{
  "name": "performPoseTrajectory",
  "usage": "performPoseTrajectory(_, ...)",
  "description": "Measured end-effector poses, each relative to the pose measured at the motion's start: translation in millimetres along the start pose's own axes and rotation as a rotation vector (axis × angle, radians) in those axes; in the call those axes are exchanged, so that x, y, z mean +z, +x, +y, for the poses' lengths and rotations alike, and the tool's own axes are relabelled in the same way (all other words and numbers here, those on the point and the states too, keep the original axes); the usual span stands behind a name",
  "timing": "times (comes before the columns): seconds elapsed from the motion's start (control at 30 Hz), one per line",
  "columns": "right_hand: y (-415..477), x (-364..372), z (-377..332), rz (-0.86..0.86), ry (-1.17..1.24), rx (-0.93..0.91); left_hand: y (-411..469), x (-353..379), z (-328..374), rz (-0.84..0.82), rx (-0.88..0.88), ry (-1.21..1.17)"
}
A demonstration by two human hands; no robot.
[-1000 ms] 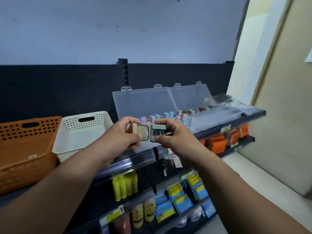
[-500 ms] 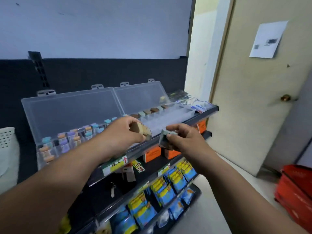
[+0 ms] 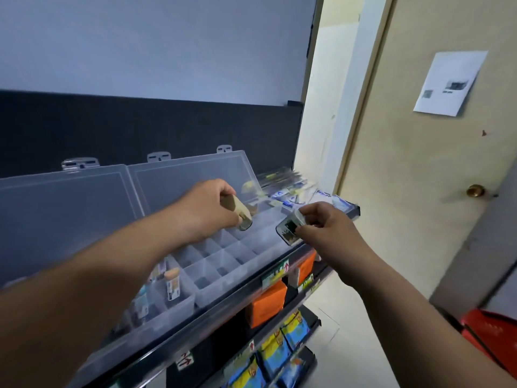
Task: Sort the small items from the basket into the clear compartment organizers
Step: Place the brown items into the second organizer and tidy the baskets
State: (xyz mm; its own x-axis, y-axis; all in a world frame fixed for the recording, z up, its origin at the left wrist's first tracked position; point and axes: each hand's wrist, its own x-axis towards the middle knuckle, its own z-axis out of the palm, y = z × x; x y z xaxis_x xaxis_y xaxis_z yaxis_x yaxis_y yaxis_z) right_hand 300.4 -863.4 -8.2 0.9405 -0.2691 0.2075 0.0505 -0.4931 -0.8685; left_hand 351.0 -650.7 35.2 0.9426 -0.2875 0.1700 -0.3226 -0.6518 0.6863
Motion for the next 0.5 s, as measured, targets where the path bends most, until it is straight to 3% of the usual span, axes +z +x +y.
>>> performPoseTrajectory(0.3, 129.6, -14.5, 31.0, -0.103, -0.137, -0.131, 96.1, 53.7, -5.4, 0.072, -0.044, -0.015)
performPoseTrajectory(0.5, 223.9, -3.2, 52.9, -0.243, -0.283, -0.258, 156.0, 89.7, -7.8, 0.139, -0.165, -0.007)
